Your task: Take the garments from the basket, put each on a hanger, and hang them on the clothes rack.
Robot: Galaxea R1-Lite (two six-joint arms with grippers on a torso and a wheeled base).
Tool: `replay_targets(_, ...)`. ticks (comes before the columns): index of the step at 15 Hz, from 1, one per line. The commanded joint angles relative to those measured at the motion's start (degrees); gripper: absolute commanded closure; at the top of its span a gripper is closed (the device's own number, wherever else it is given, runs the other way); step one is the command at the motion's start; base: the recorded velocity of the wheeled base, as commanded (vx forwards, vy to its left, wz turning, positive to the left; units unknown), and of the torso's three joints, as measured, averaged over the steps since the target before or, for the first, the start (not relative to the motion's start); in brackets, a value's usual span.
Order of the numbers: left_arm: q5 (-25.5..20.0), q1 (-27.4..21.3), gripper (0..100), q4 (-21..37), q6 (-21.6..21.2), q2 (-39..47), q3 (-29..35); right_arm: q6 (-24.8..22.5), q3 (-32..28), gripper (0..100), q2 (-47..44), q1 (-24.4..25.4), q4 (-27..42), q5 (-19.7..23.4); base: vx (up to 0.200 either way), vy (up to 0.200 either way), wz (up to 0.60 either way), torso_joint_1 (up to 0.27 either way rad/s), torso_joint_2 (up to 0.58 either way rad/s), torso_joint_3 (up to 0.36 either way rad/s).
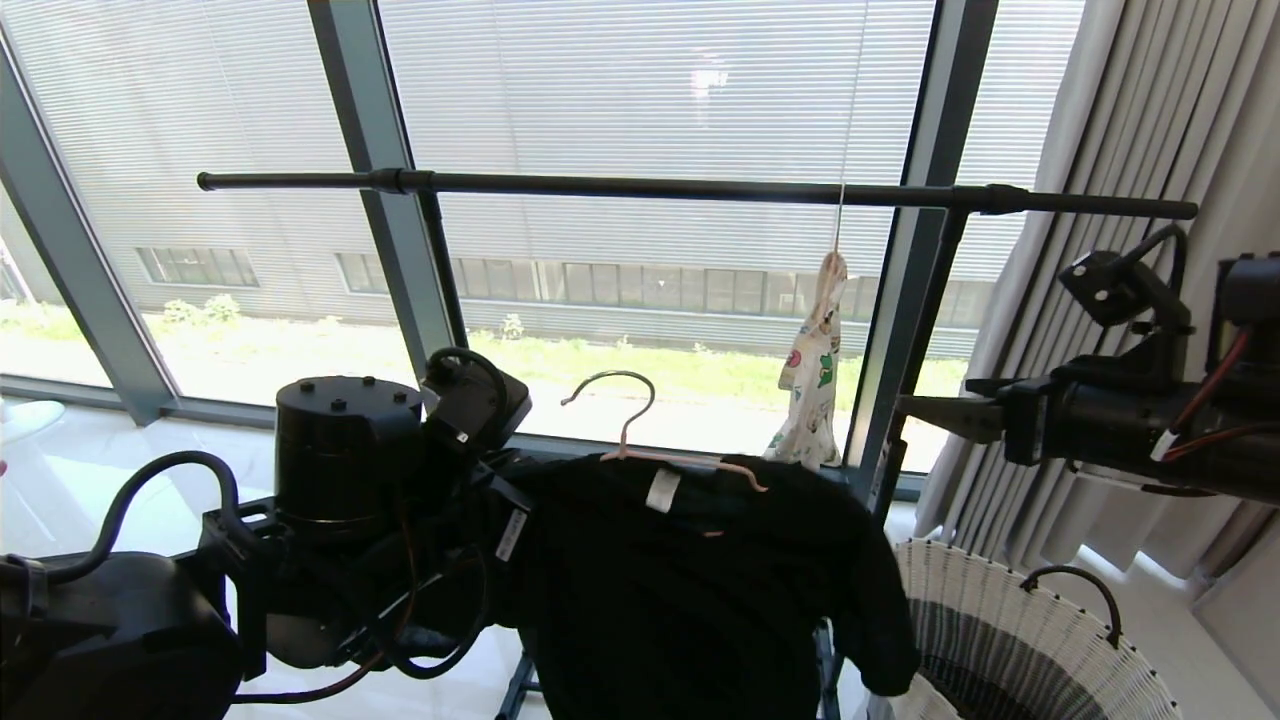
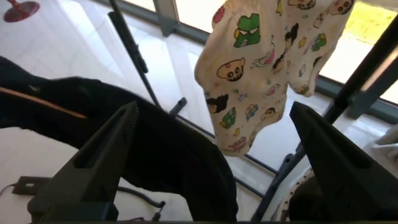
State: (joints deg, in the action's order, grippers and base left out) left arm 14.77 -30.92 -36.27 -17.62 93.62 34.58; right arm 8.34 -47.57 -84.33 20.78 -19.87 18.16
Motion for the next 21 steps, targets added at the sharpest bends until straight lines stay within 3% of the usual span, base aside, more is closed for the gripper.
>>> replay_targets(1,-0.1,-1.9,100,-0.3,0.4,0.2,0.2,1.3,-3.5,0,5.5,-1.2,4.5,3.7,0.0,0.0,0.0,0.0,0.0,0.0)
replay_targets(6,-0.3,-5.6,100,-1.8,1.1,0.8,0.4,0.9,-3.3,0,7.2,-0.9,6.9,4.2,0.0,0.0,0.0,0.0,0.0,0.0)
replay_targets(7,-0.2,-7.0,100,-1.8,3.6,1.1,1.4,-1.7,-3.3,0,8.6,-0.2,10.6,4.2,0.0,0.0,0.0,0.0,0.0,0.0)
replay_targets(9,1.0,-9.2,100,-1.8,7.9,3.1,2.7,-11.3,-2.7,0,11.6,1.3,20.0,4.9,0.0,0.0,0.0,0.0,0.0,0.0)
replay_targets(11,4.5,-10.2,100,-1.8,8.0,5.1,2.9,-19.1,-1.7,0,12.4,4.2,24.0,7.8,0.0,0.0,0.0,0.0,0.0,0.0)
replay_targets(14,5.7,-10.6,100,-1.7,7.9,5.4,2.9,-21.6,-0.9,0,9.2,13.2,23.7,7.3,0.0,0.0,0.0,0.0,0.0,0.0)
replay_targets(16,8.3,-10.5,100,-1.6,7.9,5.2,2.9,-21.6,-0.9,0,3.6,19.1,19.3,5.0,0.0,0.0,0.0,0.0,0.0,0.0)
replay_targets(18,8.3,-10.5,100,-1.6,7.9,4.9,2.9,-21.6,-1.0,0,-1.7,21.0,13.5,0.9,0.0,0.0,0.0,0.0,0.0,0.0)
replay_targets(21,8.3,-10.6,100,-1.6,7.9,4.8,2.9,-21.7,-1.2,0,-5.4,21.1,11.3,-0.8,0.0,0.0,0.0,0.0,0.0,0.0)
